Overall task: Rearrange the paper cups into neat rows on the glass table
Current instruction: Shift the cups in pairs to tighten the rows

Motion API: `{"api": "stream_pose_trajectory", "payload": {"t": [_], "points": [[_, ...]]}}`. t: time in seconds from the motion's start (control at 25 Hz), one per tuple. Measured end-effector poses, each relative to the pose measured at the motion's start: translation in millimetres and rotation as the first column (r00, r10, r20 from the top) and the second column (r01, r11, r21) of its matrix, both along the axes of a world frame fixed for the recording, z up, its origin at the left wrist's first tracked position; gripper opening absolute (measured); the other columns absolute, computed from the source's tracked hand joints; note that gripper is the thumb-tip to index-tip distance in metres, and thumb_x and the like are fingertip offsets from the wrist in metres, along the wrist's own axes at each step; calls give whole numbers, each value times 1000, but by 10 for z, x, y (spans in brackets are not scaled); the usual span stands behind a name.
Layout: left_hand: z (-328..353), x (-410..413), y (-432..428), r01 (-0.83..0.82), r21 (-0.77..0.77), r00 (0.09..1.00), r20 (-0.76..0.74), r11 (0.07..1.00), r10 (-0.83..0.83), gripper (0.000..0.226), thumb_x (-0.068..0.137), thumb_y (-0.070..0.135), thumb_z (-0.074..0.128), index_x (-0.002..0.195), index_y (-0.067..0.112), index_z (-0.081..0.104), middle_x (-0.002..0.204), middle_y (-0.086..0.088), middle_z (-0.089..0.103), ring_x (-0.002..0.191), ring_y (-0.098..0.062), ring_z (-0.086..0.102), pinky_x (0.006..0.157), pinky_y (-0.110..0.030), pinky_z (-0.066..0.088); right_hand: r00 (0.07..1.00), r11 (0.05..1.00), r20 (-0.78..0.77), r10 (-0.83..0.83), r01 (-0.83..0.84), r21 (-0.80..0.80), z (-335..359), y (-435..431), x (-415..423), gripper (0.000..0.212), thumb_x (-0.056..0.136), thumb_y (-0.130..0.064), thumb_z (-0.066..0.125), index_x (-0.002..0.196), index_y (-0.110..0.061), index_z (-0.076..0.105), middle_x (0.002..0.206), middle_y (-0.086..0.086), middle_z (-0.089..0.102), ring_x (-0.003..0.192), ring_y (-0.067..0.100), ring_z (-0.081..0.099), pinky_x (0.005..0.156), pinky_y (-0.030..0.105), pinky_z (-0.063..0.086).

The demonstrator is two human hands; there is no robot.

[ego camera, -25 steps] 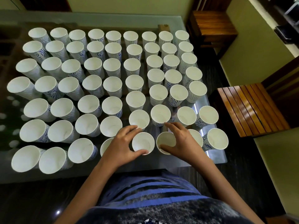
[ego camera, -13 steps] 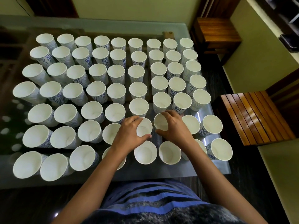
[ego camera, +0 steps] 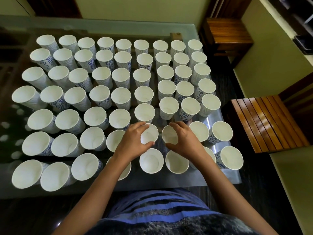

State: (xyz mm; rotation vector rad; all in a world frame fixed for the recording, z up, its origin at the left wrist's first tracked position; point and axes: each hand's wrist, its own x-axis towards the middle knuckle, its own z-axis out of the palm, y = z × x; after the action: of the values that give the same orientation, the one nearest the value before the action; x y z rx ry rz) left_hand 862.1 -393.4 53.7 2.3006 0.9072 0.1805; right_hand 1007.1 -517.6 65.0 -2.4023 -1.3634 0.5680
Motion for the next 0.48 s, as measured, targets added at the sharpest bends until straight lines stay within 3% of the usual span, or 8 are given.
{"api": "stream_pose_trajectory", "payload": {"t": [0.48], "points": [[117, -70, -30, 6, 14, 997, 78, 1000, -7, 58, 72, 25, 76, 125, 13, 55, 136, -5, 49, 126, -22, 43, 104, -33, 33, 1000, 998, -15, 10, -9, 65, 78, -61, -35, 75, 74, -32, 75, 137, -15, 39, 142, 6, 38, 127, 24, 38, 101, 33, 37]]}}
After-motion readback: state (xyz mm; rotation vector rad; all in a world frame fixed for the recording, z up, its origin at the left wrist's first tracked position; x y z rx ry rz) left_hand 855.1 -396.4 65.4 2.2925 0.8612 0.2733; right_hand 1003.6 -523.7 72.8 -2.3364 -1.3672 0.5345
